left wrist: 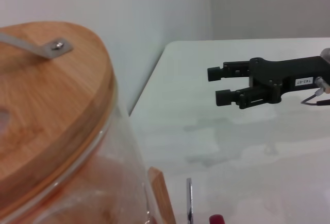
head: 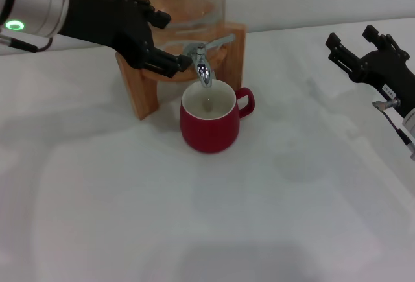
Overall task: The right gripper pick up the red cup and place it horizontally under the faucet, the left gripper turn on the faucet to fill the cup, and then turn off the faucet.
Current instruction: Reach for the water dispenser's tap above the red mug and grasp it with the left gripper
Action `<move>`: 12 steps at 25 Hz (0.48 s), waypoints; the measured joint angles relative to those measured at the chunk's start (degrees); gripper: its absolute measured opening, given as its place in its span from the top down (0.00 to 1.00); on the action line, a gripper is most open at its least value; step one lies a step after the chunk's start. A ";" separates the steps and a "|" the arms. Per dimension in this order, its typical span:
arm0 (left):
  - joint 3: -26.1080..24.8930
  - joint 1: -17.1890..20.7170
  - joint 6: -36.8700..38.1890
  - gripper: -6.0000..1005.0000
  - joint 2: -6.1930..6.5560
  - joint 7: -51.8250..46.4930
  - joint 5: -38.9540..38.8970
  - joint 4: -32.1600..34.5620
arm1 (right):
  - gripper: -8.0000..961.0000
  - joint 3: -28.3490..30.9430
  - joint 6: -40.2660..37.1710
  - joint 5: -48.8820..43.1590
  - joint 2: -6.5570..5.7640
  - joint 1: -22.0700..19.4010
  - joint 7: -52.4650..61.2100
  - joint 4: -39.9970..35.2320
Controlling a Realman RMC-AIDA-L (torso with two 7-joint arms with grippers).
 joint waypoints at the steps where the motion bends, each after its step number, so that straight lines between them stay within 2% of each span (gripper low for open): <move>1: 0.01 -0.21 -0.02 0.15 -0.03 0.17 -0.01 -0.35 | 0.09 -0.02 -0.04 0.00 0.00 -0.02 0.00 0.00; 12: 0.01 -2.40 -1.43 0.15 -0.61 3.02 0.12 -4.50 | 0.09 -0.94 -0.15 0.00 0.09 -0.09 -0.08 -0.56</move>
